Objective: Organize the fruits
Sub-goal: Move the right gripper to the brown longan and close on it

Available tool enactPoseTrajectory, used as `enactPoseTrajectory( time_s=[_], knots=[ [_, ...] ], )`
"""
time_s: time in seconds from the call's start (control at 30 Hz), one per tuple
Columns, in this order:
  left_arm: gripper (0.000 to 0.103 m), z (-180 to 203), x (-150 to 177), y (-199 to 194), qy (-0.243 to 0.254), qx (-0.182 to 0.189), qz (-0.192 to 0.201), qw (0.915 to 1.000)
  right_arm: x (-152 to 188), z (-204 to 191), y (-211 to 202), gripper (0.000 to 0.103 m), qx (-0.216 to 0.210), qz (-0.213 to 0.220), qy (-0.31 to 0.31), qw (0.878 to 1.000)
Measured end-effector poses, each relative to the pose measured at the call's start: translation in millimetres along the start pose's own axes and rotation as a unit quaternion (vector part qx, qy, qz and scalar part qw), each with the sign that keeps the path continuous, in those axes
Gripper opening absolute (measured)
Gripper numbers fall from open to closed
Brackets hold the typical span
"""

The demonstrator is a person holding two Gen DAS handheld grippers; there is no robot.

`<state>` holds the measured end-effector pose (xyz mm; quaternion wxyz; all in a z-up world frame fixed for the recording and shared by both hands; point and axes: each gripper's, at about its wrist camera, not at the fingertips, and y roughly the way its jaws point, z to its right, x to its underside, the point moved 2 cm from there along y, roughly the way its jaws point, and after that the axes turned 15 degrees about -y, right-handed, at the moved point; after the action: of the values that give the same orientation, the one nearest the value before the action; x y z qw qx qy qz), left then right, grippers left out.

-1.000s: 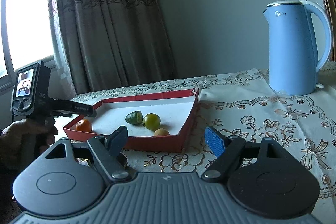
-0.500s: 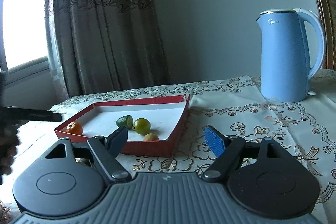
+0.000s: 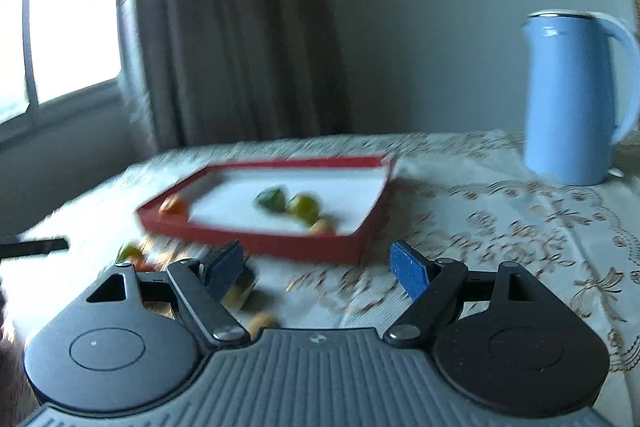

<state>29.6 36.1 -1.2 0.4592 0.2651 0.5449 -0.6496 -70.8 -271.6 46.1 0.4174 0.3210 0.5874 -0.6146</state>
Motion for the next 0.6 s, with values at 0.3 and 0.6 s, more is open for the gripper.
enactPoseTrajectory(
  time_s=[0.3, 0.6],
  knots=[
    [0.103, -14.4, -1.8, 0.2, -0.04, 0.034, -0.014, 0.9985, 6.8, -34.2, 16.3, 0.074, 0.006, -0.058, -0.086, 0.995],
    [0.103, -13.4, -1.2, 0.4, -0.041, 0.044, -0.015, 0.9981, 11.2, -48.6, 29.6, 0.047, -0.013, -0.1, -0.132, 0.986]
  ],
)
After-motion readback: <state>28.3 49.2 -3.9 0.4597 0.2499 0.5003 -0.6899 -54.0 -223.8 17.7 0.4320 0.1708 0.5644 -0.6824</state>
